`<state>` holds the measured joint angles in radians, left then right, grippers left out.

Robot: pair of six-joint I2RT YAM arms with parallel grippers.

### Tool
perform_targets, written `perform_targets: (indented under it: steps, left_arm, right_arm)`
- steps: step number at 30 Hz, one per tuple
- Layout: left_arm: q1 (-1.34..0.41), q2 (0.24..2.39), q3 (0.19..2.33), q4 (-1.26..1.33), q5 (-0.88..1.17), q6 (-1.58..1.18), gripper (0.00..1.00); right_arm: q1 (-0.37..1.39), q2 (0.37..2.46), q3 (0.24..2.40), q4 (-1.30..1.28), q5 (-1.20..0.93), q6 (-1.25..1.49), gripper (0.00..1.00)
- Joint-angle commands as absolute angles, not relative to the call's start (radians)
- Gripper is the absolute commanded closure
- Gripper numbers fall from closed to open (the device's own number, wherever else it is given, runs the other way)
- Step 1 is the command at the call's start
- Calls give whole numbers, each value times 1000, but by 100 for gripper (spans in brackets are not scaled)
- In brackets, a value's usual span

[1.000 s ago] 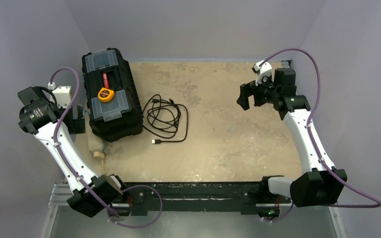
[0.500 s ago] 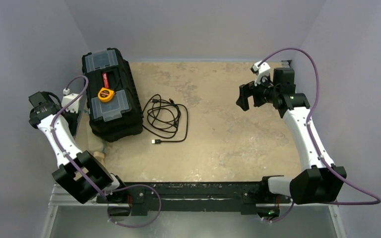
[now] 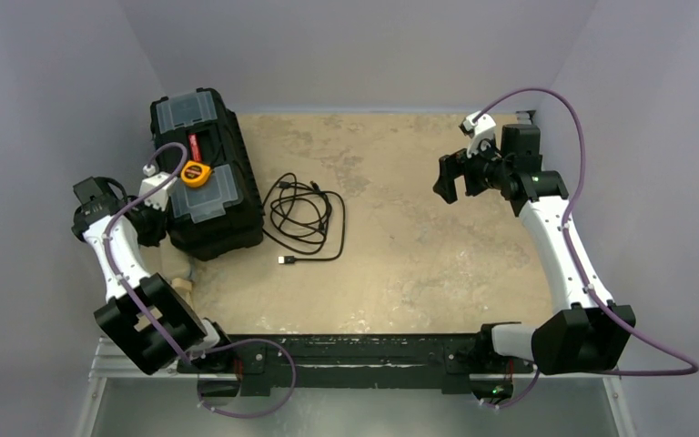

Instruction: Open the umbrella

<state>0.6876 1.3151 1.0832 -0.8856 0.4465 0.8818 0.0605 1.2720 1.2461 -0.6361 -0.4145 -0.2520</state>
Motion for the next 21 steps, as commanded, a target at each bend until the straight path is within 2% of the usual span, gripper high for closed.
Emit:
perform_targets:
  steps: [1, 10, 17, 21]
  left_arm:
    - [600, 1266, 1034, -837, 563, 895, 100]
    - [324, 1309, 1024, -660, 499, 684, 100]
    - [125, 1517, 1212, -575, 391, 515, 100]
    - [82, 1691, 1412, -566, 354, 421, 100]
  right_arm:
    - [58, 1271, 1269, -616, -426, -262, 1]
    - [59, 1282, 1268, -603, -447, -256, 1]
    - [59, 1295, 1263, -597, -452, -256, 1]
    - [59, 1298, 1258, -601, -452, -258, 1]
